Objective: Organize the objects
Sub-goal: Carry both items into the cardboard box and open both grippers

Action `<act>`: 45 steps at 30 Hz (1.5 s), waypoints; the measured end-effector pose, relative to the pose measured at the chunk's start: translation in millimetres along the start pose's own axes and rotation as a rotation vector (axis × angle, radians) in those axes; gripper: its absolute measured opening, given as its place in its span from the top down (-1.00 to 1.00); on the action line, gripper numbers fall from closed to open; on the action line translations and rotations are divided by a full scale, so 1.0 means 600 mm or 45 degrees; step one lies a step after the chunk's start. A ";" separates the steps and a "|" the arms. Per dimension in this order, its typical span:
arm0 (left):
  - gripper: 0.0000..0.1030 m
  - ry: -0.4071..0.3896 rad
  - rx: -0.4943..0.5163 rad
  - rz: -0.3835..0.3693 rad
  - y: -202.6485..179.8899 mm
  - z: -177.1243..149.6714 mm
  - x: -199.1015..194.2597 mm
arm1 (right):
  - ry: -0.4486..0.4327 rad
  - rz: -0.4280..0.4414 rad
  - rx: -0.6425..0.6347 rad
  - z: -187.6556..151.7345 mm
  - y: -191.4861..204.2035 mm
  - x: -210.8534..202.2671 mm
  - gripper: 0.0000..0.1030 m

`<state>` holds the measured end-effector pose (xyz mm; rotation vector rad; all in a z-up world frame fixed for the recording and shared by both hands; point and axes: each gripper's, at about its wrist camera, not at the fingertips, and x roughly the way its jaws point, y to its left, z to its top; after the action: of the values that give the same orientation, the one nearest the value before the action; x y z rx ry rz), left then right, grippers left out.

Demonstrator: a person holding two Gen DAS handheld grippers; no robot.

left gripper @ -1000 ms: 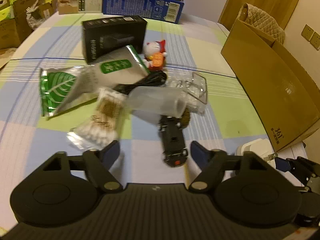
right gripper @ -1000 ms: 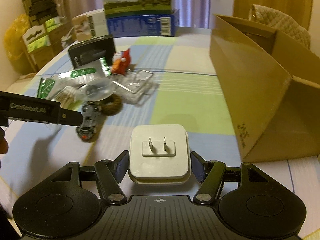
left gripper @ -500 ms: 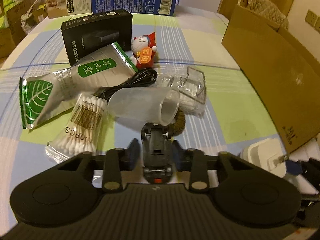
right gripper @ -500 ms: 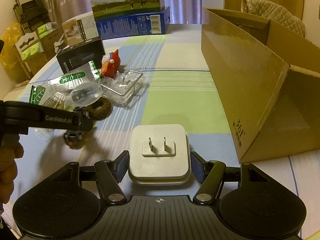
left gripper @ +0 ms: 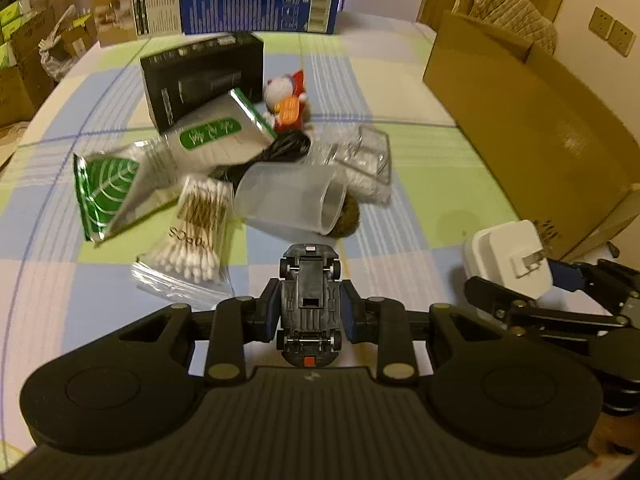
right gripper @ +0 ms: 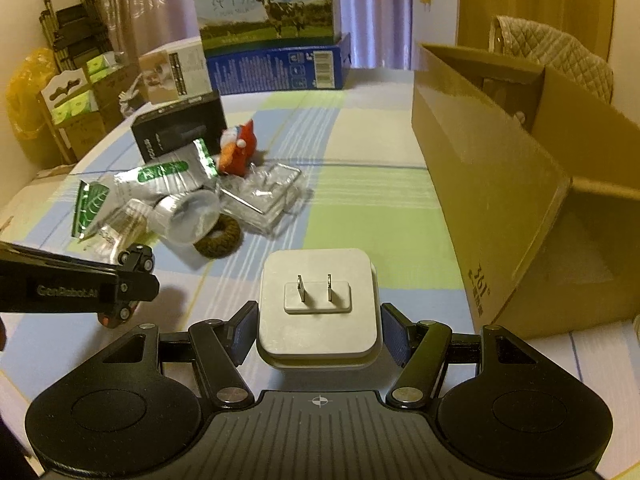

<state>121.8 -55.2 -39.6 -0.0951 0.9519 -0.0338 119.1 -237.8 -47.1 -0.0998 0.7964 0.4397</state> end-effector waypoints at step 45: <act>0.12 -0.129 0.293 -0.364 -0.370 0.202 -0.001 | -0.084 -0.194 0.203 0.145 -0.382 -0.133 -0.20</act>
<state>223.4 -268.1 52.0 -0.0192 0.8213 -0.3977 224.1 -450.9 52.6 0.0023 0.7507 0.2334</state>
